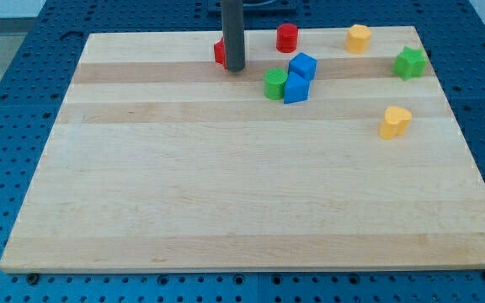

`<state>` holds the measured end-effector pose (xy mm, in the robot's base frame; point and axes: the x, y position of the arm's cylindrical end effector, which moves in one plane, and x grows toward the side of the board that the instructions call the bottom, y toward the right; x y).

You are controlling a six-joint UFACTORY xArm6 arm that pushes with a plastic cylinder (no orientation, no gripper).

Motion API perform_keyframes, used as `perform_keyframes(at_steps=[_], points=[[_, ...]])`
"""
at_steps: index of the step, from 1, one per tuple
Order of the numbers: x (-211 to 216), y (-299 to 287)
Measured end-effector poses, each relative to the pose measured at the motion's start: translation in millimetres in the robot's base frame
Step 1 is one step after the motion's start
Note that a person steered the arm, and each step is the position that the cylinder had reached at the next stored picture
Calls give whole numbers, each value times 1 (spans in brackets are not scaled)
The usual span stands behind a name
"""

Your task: Move the yellow heart towards the blue triangle

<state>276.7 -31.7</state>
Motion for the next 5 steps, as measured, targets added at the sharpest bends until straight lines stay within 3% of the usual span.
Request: perform_keyframes(at_steps=[2,4,5], points=[[-8,-24],[119,37],[121,102]])
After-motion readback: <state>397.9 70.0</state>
